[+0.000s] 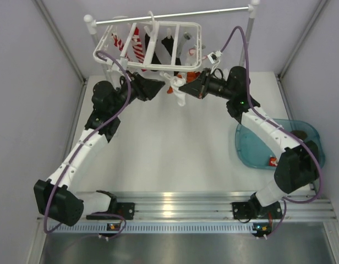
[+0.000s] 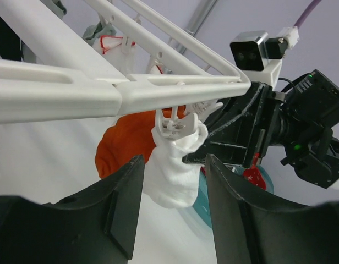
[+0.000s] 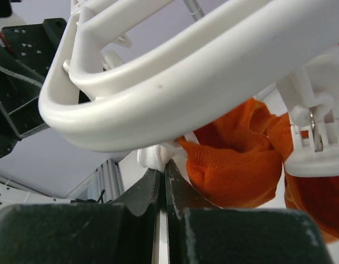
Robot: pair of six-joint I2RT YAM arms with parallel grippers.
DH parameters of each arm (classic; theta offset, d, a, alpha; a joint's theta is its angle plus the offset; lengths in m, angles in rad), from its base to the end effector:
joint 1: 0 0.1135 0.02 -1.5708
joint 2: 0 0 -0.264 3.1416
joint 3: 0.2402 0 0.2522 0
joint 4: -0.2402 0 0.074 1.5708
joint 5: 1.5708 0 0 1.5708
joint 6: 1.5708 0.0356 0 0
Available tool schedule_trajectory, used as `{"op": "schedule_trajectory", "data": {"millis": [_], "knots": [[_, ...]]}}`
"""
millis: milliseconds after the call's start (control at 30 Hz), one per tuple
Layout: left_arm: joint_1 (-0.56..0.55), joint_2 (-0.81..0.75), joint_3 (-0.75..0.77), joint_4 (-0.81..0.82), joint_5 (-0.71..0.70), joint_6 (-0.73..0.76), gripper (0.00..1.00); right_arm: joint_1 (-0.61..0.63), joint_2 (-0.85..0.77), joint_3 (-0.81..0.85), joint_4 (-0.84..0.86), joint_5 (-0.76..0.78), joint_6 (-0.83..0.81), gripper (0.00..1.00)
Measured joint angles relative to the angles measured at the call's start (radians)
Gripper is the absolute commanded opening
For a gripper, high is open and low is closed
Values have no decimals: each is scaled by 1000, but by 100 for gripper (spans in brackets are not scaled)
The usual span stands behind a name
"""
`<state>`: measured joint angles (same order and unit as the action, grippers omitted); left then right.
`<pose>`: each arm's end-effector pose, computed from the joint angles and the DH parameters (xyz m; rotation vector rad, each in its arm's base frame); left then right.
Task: Clip the socks to the hanger
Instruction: Clamp the sock onto the hanger.
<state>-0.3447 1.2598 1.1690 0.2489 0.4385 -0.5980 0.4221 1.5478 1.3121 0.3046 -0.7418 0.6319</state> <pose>0.2711 -0.1134 0.4191 0.1952 1.5069 -1.0744 0.3241 0.1719 0.3855 -0.4837 1.6218 1.3669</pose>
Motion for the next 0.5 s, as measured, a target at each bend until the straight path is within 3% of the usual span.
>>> {"op": "schedule_trajectory", "data": {"millis": [300, 500], "knots": [[51, -162, -51, -84, 20, 32, 54, -19, 0, 0, -24, -11, -26, 0], [93, -231, -52, -163, -39, 83, 52, -21, 0, 0, -33, -13, -39, 0]]}}
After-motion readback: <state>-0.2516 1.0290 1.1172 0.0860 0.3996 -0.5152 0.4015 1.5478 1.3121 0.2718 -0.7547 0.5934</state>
